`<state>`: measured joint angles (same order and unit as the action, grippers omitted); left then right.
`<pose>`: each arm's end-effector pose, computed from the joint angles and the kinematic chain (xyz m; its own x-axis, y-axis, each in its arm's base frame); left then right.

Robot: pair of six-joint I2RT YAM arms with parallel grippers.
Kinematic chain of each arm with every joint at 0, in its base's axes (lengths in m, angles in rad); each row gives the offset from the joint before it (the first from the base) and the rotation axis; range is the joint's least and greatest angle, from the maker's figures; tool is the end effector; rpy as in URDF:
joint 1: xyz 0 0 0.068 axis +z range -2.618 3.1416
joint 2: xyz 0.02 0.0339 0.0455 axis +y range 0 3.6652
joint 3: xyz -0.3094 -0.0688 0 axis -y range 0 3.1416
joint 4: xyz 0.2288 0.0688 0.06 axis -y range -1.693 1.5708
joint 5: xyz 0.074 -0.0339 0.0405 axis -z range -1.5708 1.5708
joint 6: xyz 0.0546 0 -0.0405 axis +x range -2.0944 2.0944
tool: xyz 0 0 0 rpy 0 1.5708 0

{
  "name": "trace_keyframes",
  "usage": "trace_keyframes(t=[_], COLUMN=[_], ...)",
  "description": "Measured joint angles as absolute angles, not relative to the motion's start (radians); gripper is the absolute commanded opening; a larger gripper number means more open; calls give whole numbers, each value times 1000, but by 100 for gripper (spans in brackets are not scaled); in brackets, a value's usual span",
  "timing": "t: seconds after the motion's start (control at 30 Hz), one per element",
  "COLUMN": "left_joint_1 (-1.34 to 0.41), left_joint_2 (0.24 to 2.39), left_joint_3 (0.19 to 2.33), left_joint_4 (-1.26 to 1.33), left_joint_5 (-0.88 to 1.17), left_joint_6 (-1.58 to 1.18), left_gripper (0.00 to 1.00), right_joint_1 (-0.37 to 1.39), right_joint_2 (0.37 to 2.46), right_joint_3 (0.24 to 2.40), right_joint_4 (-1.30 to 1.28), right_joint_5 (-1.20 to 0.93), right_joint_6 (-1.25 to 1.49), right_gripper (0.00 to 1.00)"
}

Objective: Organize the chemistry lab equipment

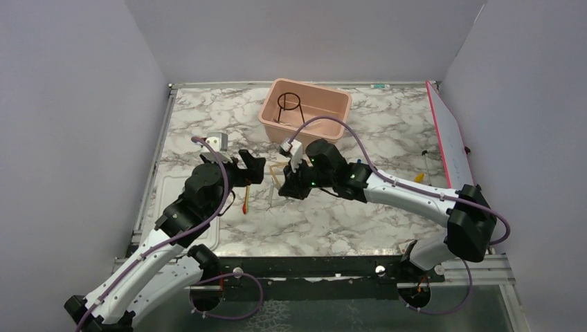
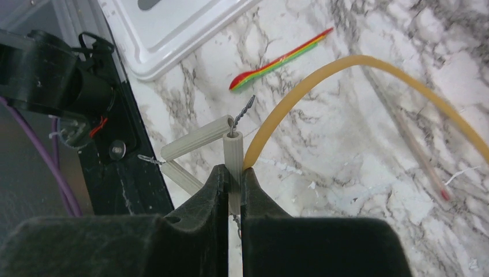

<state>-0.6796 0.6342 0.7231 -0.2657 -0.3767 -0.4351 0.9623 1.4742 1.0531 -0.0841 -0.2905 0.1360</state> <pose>0.1030 -0.0574 0.3550 -0.2517 -0.3006 -0.9200 0.2169 0.9089 -0.3563 0.1781 0.2830 0.3216 -0.4001 -0.3471 -0.8482 -0.8833 0.3927 0.2560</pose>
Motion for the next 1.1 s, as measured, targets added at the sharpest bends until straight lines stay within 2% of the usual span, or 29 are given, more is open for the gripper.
trace_keyframes(t=[0.2,0.47,0.67,0.83,0.93,1.1], left_joint_1=[-680,-680,-680,-680,-680,-680], left_joint_2=[639,659,708,719,719,719], left_joint_3=[679,652,639,622,620,620], left_joint_4=[-297,-310,-293,-293,-292,-291], left_joint_5=[-306,-316,-314,-314,-315,-315], left_joint_6=[-580,-673,-704,-722,-725,-725], left_gripper=[88,89,89,89,89,89], right_joint_1=[962,962,962,962,962,962], right_joint_2=[1579,1607,1578,1561,1561,1562], right_joint_3=[1135,1071,1060,992,961,946], right_joint_4=[-332,-664,-727,-707,-698,-673], right_joint_5=[-338,-250,-186,-170,-154,-138], right_joint_6=[126,210,247,254,262,274], right_gripper=[2,3,9,9,15,34])
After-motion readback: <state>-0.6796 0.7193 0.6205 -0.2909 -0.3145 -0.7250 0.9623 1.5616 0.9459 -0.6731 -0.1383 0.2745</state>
